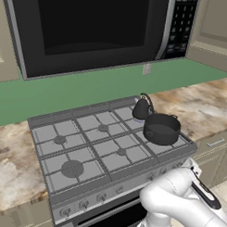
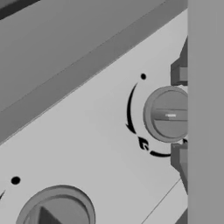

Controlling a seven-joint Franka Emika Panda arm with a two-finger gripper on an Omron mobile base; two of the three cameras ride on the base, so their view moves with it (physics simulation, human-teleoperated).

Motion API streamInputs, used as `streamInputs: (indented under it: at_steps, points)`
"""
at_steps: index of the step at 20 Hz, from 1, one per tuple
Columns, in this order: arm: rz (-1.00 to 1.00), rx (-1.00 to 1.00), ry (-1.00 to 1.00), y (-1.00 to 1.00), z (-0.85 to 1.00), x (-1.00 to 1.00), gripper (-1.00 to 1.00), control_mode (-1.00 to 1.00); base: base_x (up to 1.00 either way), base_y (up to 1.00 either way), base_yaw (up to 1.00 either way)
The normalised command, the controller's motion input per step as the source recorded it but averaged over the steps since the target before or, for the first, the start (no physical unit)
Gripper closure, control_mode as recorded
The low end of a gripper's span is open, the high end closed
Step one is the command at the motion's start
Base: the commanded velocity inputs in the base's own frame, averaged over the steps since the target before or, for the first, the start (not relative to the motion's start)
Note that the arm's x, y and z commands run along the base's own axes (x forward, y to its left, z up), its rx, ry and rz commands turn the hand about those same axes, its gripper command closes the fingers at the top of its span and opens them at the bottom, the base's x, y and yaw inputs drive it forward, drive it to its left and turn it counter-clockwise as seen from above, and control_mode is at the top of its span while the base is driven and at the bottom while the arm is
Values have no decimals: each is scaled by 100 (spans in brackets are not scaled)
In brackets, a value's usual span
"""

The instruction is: Pick the kettle from the cabinet and place it on a stove burner. Then pick the pot from the counter and place it on another stove burner. Finally, turn both burners on.

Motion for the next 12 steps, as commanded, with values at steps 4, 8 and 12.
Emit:
streamInputs:
  at_steps: [4,8,12]
  points:
    - [0,-17,0,-10,0,0,100,-100,0,0,0]
    - [0,-16,0,-7,0,0,100,-100,0,0,0]
    - [0,-9,1,3,0,-1,100,-100,0,0,0]
